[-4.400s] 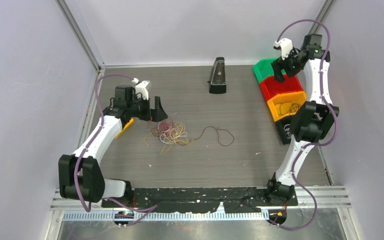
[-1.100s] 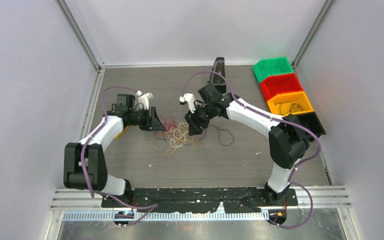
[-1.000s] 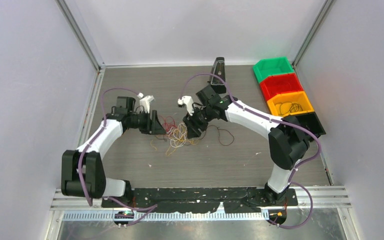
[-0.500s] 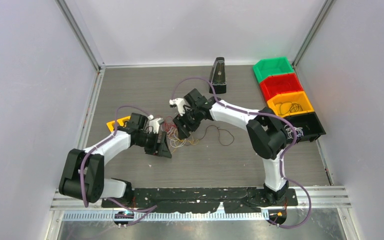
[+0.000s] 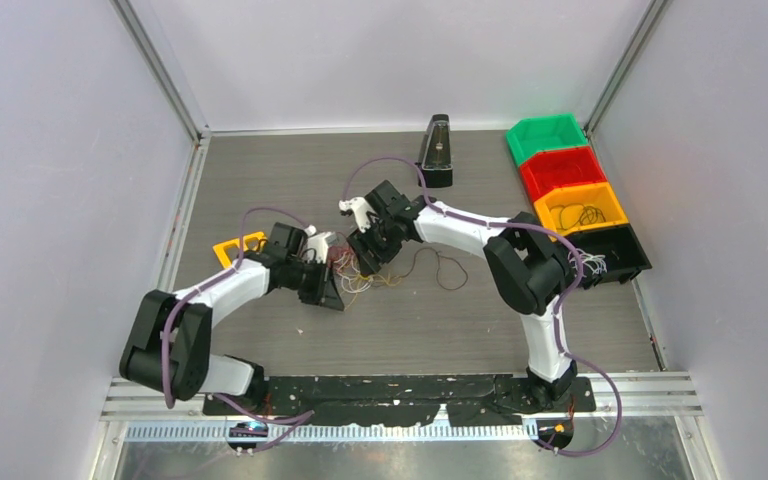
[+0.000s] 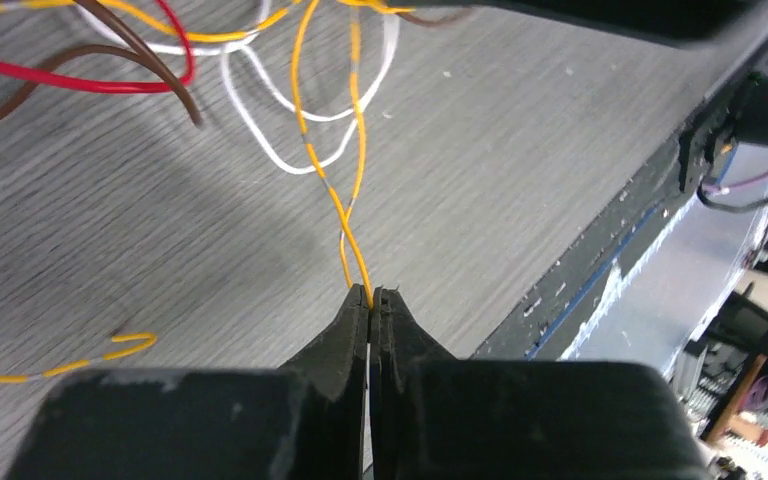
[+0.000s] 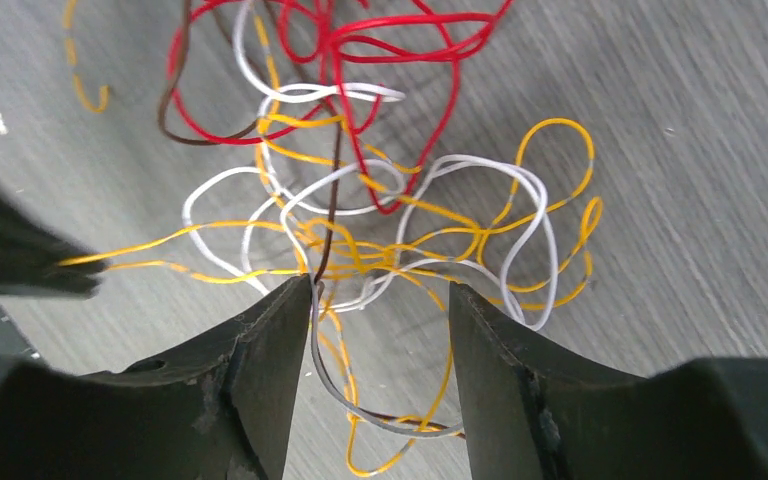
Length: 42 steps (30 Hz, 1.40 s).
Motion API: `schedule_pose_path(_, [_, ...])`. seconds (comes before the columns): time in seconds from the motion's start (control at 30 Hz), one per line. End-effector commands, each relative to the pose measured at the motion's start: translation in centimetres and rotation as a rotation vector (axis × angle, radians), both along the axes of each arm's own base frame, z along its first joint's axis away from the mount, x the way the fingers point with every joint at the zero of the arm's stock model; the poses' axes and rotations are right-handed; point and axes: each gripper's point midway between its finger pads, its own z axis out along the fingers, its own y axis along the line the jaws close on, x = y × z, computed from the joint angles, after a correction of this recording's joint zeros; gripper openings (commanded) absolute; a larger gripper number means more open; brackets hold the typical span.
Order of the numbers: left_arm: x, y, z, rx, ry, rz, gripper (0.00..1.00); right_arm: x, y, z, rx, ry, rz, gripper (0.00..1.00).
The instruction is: Untangle the cables
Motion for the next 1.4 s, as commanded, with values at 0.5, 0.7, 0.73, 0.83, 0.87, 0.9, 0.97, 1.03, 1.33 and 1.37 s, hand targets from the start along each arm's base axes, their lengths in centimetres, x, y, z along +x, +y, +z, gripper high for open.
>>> schedule_pose_path(0.5, [-2.0,-0.9,36.1,-0.468,-0.898,-0.216,0.0,1.7,-3.9,-1.9,-0.113,-0.106,-0.008,0.56])
schedule_pose_path(0.7, [-0.6,-0.3,40.1,-0.45,-0.973,-0.116,0.0,1.6,-5.4,-0.3,-0.055,-0.081,0.012,0.57])
schedule_pose_path(0.73, [-0.2,-0.2,39.4,-0.437,-0.956,-0.097,0.0,1.8,-5.6,1.7,-0.013,-0.102,0.005,0.58])
schedule_pose_path(0.83, [1.1,0.1,36.5,-0.407,-0.884,-0.032,0.0,2.2,-7.1,8.1,0.168,-0.126,-0.009,0.64])
schedule_pose_path(0.87, [1.5,0.1,35.7,-0.405,-0.859,-0.012,0.0,2.1,-7.5,9.2,0.193,-0.131,-0.006,0.65])
schedule_pose_path(0.9, [1.7,0.0,34.9,-0.409,-0.833,0.0,0.0,1.8,-8.1,11.6,0.246,-0.164,0.013,0.67])
schedule_pose_path(0.97, [2.3,-0.2,33.7,-0.419,-0.794,0.022,0.0,0.8,-8.8,14.5,0.312,-0.225,0.055,0.72])
schedule_pose_path(1.03, [3.0,-0.2,32.9,-0.426,-0.76,0.053,0.0,-0.4,-9.2,17.1,0.366,-0.31,0.097,0.8])
schedule_pose_path(1.33, [6.4,0.2,30.5,-0.437,-0.503,0.34,0.0,-2.8,-5.3,27.8,0.707,-0.74,0.044,0.97])
schedule_pose_path(1.37, [6.8,0.5,30.2,-0.425,-0.475,0.39,0.0,-2.8,-4.6,29.2,0.746,-0.805,0.039,0.96])
